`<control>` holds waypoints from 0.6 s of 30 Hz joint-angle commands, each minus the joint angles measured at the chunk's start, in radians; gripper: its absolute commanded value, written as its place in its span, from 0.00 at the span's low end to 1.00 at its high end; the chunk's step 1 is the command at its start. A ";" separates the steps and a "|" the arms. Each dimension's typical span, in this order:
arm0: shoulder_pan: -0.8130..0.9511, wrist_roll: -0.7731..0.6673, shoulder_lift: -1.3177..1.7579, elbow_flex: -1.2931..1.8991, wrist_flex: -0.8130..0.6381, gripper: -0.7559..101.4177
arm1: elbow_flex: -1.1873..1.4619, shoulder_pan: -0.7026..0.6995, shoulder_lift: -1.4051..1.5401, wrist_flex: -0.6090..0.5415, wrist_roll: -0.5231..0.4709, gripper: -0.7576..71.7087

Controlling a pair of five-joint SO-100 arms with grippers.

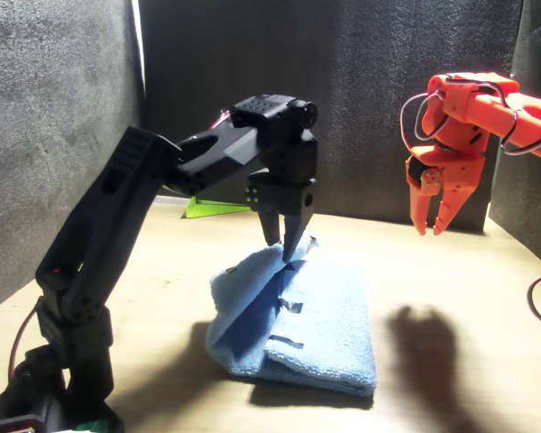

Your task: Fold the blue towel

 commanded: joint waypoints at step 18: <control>-0.110 0.187 0.081 -0.055 0.014 0.00 | 0.158 -0.008 0.120 -0.087 0.032 0.17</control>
